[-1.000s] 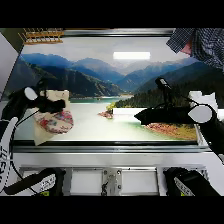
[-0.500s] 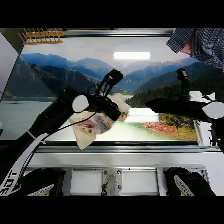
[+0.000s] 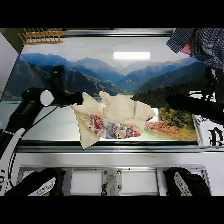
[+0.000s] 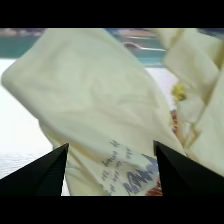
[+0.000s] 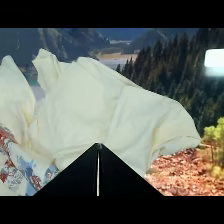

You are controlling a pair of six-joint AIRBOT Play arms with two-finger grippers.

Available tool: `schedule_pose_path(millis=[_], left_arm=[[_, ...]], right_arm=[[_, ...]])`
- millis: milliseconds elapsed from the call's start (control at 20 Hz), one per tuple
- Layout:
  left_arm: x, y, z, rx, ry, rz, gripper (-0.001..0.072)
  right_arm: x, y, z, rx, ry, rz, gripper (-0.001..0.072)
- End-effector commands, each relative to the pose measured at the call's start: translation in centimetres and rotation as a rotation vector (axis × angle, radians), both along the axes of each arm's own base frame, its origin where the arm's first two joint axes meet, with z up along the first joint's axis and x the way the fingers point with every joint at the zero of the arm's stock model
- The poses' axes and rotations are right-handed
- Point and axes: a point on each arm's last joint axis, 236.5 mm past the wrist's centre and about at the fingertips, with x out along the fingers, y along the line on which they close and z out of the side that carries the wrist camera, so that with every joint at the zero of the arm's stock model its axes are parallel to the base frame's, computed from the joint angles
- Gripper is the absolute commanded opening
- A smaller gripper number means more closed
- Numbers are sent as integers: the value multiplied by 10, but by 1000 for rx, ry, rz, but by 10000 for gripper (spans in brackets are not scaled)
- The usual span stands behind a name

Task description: Fold the clothes and pants, and hang the long-sleeved shirts on hangers.

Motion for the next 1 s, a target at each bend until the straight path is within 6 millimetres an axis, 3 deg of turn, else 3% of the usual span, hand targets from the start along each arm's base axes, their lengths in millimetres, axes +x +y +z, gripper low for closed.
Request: schedule_pose_path(millis=[0,250,500,550,600,650,750,800,850,900,950], left_arm=[[9,61,-46,-162,88,273,568],[25,58,-101,-190,213,278,568],[48,32,-122,-180,260,211,566],[50,28,-127,-179,274,202,381],[50,27,-130,-180,286,202,96],[51,27,-129,-181,290,198,7],[57,32,-119,-181,268,197,7],[59,36,-113,-181,250,198,7],[60,38,-107,-180,236,195,7],[61,39,-103,-177,225,186,7],[60,40,-100,-170,220,178,8]], right_arm=[[-10,-7,-25,-93,70,35,11],[-14,4,-57,-178,148,125,11],[-10,28,-98,-183,265,228,12],[-4,33,-103,-191,275,257,11],[4,38,-106,-196,281,280,11],[16,43,-108,-198,286,294,12],[43,53,-112,-205,294,341,34],[58,60,-116,-216,290,380,168],[74,67,-122,-224,290,416,414],[92,76,-129,-233,286,449,488],[108,84,-136,-234,288,467,488]])
